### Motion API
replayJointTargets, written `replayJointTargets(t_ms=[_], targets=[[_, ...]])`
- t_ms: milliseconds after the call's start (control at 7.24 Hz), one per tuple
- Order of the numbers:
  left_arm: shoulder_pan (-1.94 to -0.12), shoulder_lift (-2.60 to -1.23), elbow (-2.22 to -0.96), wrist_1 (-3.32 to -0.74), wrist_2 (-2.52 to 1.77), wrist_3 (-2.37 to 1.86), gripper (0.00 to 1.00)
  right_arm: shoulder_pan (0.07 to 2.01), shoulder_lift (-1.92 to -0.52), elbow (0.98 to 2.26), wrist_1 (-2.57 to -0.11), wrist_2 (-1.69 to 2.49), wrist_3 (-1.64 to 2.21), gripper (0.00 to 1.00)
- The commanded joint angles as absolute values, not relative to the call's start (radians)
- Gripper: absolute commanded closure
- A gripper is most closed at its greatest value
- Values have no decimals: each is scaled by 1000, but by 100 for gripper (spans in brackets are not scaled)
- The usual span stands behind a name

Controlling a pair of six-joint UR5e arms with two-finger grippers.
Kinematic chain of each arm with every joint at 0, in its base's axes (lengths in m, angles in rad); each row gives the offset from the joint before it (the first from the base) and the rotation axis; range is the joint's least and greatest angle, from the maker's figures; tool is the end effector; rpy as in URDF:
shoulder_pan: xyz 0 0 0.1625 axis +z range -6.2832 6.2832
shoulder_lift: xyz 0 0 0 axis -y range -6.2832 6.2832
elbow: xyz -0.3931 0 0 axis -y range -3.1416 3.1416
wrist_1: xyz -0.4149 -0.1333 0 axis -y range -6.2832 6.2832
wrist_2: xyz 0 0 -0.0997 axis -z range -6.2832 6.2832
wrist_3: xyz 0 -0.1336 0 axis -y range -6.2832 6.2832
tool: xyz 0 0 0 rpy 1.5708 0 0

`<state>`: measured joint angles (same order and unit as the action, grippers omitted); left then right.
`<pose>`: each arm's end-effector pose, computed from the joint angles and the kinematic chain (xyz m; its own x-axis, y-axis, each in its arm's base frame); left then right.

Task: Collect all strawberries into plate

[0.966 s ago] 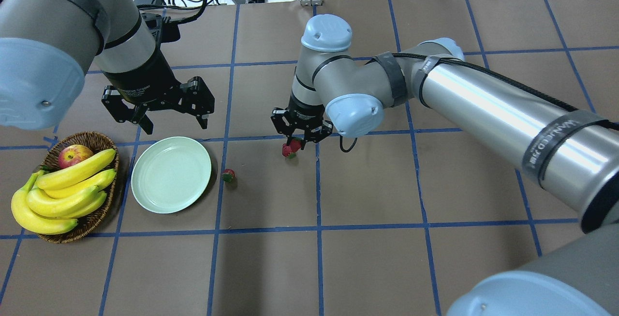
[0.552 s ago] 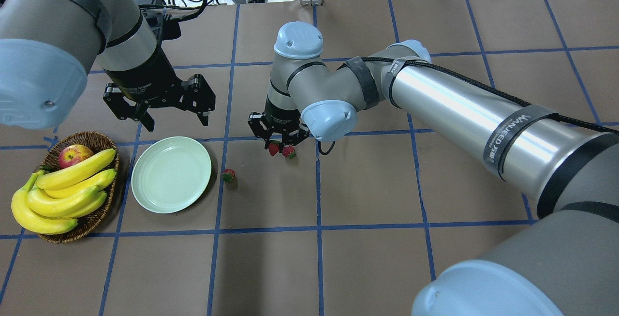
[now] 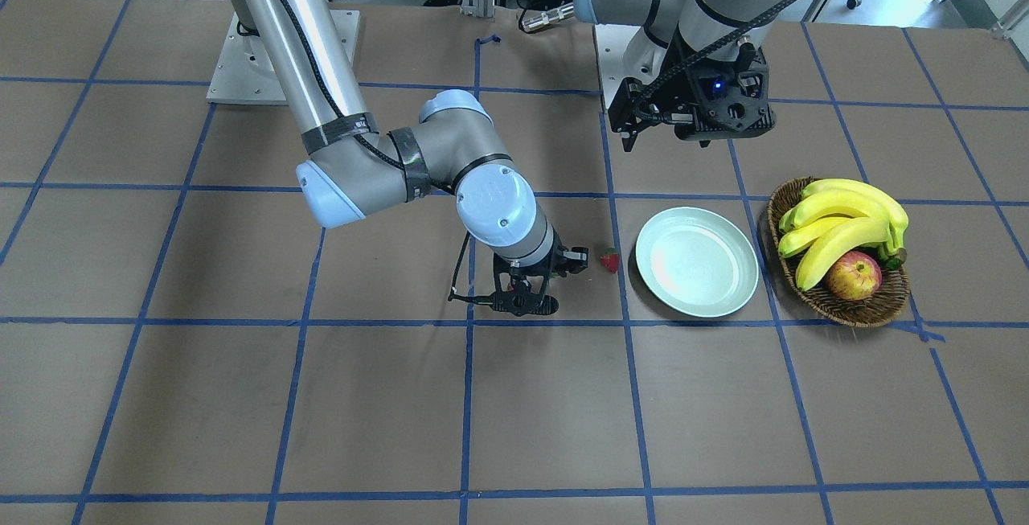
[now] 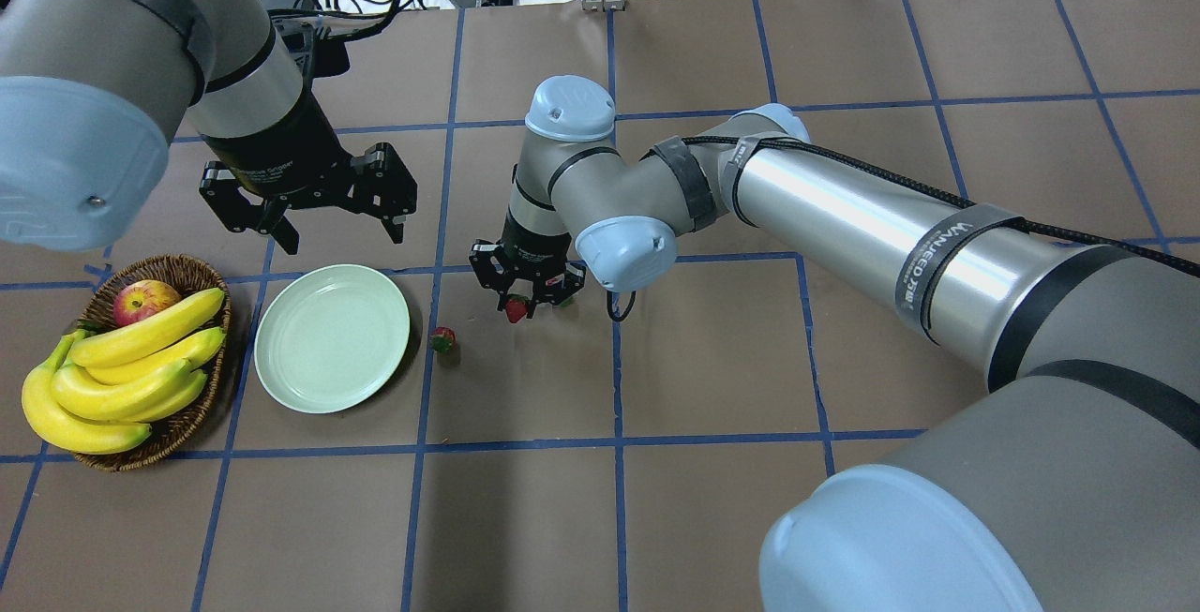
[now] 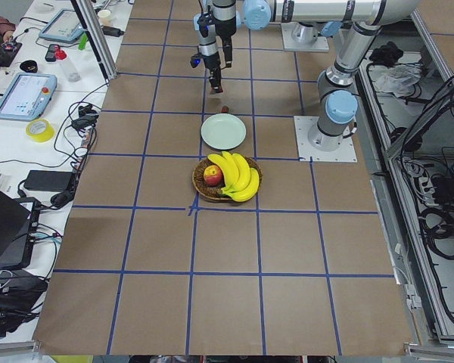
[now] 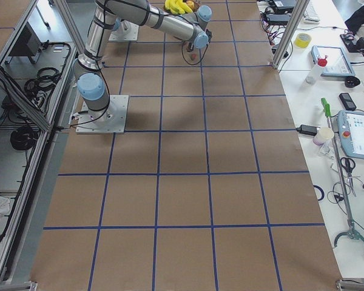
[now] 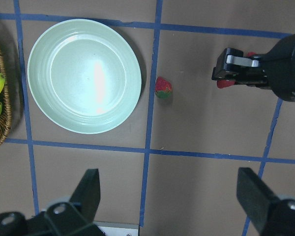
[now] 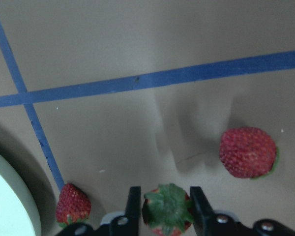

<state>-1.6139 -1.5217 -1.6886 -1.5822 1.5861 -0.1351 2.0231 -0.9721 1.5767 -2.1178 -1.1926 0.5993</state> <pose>-0.1520 -0.4772 0.3855 -0.9956 -0.0902 -0.0259 -0.0920 0.9928 0.0772 0.4506 -0.5096 0.1217 -0.9440 0.1869 -0.2719 0.1165 0.9598 0.2555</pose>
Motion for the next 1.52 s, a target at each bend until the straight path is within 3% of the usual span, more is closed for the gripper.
replayJointTargets(t_ms=[0,552,1380], targets=[[-1614,-1522,-1689,-1585,1589,-133,0,2023,-994,1583,-2108,-1259,594,5],[-1614,-1520,-1689,-1585,1589,-129,0,1979,-1126,1591,-2080,-1539,469,0],[-1614,-1523,-1709,-1580,1585,-129,0,1499,-1363,1580,-1767,-1594,-58,0]])
